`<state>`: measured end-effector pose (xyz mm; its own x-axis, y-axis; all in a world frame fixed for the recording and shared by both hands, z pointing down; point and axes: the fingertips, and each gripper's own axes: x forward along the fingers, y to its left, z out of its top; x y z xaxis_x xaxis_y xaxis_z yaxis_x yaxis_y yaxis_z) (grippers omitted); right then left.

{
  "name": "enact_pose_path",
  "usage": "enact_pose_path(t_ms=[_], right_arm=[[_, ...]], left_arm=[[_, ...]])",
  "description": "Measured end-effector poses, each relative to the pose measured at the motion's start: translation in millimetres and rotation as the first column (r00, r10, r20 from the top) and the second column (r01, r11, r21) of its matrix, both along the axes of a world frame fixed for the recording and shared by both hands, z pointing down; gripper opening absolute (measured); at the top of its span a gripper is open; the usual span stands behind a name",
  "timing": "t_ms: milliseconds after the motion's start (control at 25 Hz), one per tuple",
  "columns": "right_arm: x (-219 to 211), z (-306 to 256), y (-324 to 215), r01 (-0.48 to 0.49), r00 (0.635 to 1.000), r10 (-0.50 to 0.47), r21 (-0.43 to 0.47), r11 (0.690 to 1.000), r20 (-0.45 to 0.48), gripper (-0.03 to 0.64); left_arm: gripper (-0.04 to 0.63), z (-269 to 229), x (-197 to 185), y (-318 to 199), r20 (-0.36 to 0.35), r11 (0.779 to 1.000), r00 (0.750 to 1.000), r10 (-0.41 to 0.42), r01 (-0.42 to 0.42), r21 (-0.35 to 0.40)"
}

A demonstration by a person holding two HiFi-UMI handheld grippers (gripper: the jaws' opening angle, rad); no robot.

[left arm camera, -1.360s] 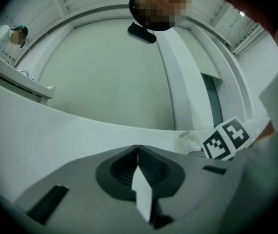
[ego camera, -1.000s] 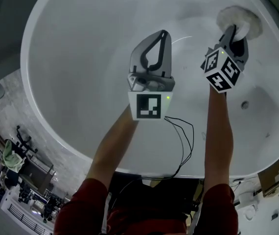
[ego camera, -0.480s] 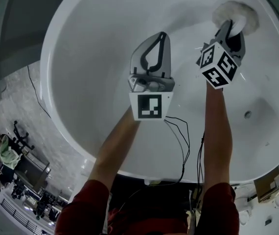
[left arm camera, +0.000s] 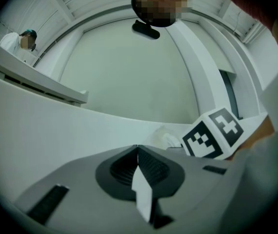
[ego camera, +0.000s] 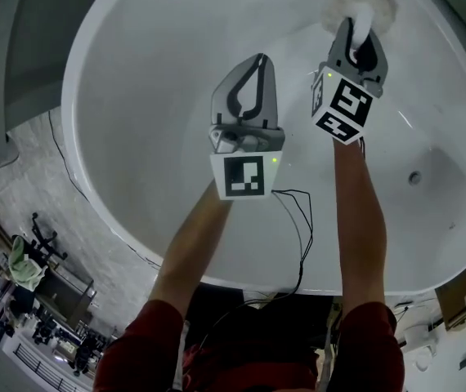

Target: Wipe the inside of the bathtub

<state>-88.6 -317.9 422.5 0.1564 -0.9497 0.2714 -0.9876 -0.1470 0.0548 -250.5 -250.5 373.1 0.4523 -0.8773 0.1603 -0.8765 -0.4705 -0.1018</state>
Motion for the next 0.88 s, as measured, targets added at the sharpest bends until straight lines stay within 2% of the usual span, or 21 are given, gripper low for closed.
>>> enact_pose_path(t_ms=[200,480,560,680,880], right_arm=[[16.6,-34.6,42.0,0.043,0.999,-0.044,0.04,0.998,0.026,0.092],[70.1,-68.2,105.1,-0.023,0.998,0.02,0.053,0.998,0.064,0.091],[97.8,-77.1,127.1,-0.064,0.996,0.06,0.063,0.996,0.062,0.091],[163.9,-84.6,177.5,-0.122,0.992,0.119,0.068,0.99,0.053,0.092],[259.3,-93.0,256.9,-0.249,0.968,0.247,0.063,0.967,0.042,0.091]], left_arm=[[0.015,-26.9,45.3,21.9,-0.041,1.0,0.999,-0.001,0.001,0.012],[0.015,-60.5,97.8,46.2,-0.052,0.998,0.998,0.045,-0.042,0.05],[0.015,-66.9,122.0,56.6,-0.056,0.996,0.996,0.077,-0.073,0.058],[0.015,-71.9,186.6,89.8,-0.059,0.99,0.99,0.13,-0.126,0.059],[0.015,-83.3,288.8,140.2,-0.075,0.965,0.963,0.257,-0.253,0.069]])
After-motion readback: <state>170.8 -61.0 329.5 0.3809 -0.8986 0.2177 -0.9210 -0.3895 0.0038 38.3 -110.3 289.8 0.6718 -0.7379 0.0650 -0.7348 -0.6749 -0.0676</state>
